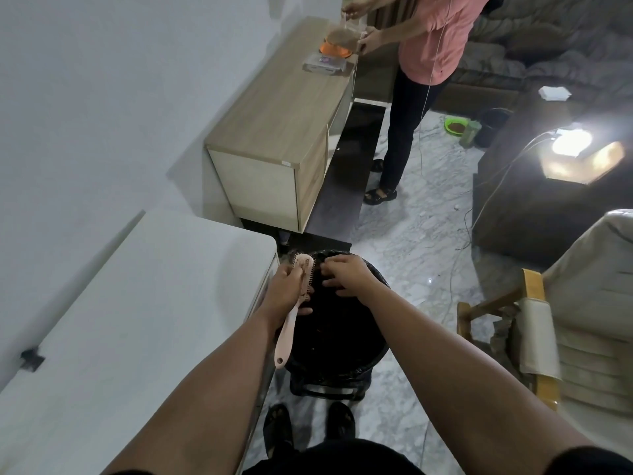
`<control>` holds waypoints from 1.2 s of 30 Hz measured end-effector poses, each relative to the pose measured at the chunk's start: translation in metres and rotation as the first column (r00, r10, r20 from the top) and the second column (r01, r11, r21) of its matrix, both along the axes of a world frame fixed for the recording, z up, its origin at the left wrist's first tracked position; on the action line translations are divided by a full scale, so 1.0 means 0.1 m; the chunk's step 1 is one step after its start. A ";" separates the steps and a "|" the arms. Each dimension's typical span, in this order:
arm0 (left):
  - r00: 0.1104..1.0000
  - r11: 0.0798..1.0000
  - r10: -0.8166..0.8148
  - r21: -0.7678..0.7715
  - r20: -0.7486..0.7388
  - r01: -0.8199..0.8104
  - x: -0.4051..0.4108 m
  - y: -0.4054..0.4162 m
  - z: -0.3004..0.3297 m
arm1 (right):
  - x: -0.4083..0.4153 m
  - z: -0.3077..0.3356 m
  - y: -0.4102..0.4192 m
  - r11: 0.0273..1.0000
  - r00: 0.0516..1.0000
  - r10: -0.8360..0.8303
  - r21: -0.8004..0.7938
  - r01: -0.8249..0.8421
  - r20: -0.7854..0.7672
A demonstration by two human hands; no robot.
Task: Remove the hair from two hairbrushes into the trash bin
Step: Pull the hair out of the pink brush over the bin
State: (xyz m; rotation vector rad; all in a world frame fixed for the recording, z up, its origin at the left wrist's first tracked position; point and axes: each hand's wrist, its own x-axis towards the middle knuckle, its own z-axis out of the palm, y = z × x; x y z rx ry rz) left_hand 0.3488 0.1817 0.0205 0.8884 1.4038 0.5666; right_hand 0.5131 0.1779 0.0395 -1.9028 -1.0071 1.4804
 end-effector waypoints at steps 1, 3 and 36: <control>1.000 1.000 -0.010 0.007 0.001 0.010 0.02 -0.01 0.01 | -0.04 0.03 0.00 0.999 0.993 -0.037 -0.015 0.035 -0.112; 1.000 1.000 -0.010 0.020 -0.009 0.010 0.05 -0.02 0.03 | -0.10 0.07 0.00 0.998 0.979 -0.043 0.028 0.050 -0.197; 0.998 0.999 0.022 0.026 0.059 -0.024 -0.03 0.04 -0.14 | -0.10 -0.25 0.02 0.989 0.994 -0.086 0.114 0.093 -0.062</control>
